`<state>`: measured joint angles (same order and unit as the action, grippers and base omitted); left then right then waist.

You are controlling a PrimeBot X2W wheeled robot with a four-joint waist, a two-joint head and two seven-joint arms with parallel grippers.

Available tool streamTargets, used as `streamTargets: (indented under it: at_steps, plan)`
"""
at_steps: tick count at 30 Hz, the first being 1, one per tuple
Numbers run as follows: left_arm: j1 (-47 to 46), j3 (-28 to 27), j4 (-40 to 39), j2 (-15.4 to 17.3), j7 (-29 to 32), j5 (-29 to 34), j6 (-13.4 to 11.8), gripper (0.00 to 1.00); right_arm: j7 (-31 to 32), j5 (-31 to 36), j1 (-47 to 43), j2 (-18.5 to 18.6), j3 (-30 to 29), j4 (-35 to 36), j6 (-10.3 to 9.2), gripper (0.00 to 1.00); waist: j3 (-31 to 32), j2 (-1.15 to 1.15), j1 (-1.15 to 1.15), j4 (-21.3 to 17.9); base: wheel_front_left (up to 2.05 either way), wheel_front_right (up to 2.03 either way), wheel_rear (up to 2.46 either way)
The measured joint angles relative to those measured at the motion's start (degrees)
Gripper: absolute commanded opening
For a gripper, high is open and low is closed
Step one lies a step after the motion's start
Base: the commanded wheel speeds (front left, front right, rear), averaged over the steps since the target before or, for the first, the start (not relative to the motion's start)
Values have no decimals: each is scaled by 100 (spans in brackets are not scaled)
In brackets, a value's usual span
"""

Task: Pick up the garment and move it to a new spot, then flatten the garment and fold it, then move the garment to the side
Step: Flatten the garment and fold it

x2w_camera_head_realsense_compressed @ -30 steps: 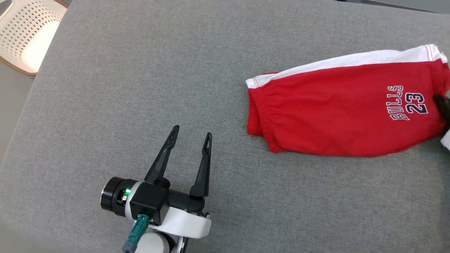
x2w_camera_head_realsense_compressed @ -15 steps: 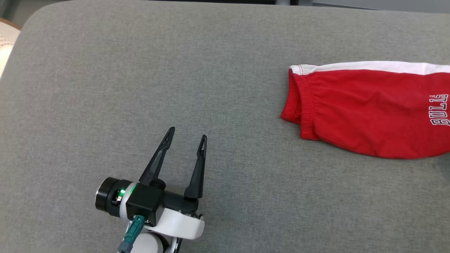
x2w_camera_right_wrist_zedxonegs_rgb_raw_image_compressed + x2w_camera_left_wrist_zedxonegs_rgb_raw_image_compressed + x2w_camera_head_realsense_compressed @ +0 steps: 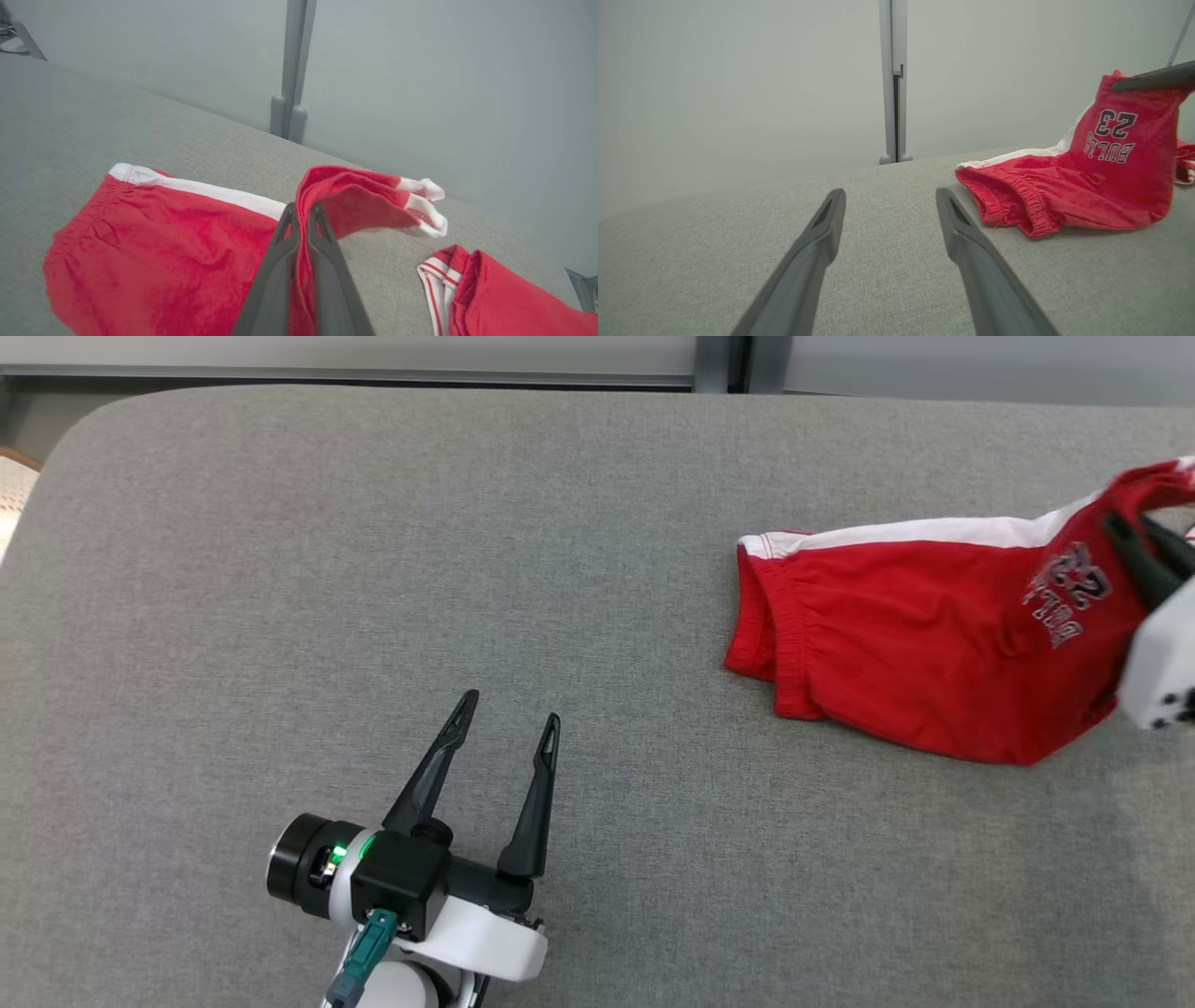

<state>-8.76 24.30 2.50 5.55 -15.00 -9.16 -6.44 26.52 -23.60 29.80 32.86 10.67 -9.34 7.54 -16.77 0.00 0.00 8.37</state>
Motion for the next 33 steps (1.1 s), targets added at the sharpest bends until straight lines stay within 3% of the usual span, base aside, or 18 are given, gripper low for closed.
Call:
streamTargets:
  at_steps: [7,19,20,21,22,26,33]
  plan:
    - [42,13,42,-71,0,20,60,100,263,105,405,-620,686,157,0,0,152,0,0,204,0,0,0]
    - [73,78,78,-186,0,32,181,100,254,-110,812,-1282,1712,-883,0,0,136,0,0,596,0,0,0]
    - [73,80,81,-197,0,32,183,100,185,-140,824,-1346,1753,-969,0,20,126,0,0,609,0,0,0]
    - [73,82,85,-202,0,32,185,100,90,-169,829,-1417,1766,-1051,0,78,121,0,0,619,0,0,0]
    - [74,82,94,-209,1,32,186,100,-35,-236,831,-1502,1762,-1092,-1,100,121,0,0,625,0,0,0]
    - [128,77,131,-229,0,33,190,100,-477,-510,823,-1670,1705,-1116,0,100,188,0,0,604,0,0,0]
    - [304,-103,135,-241,1,12,157,100,-1463,-280,263,-1295,790,-722,-3,100,359,0,0,323,0,0,0]
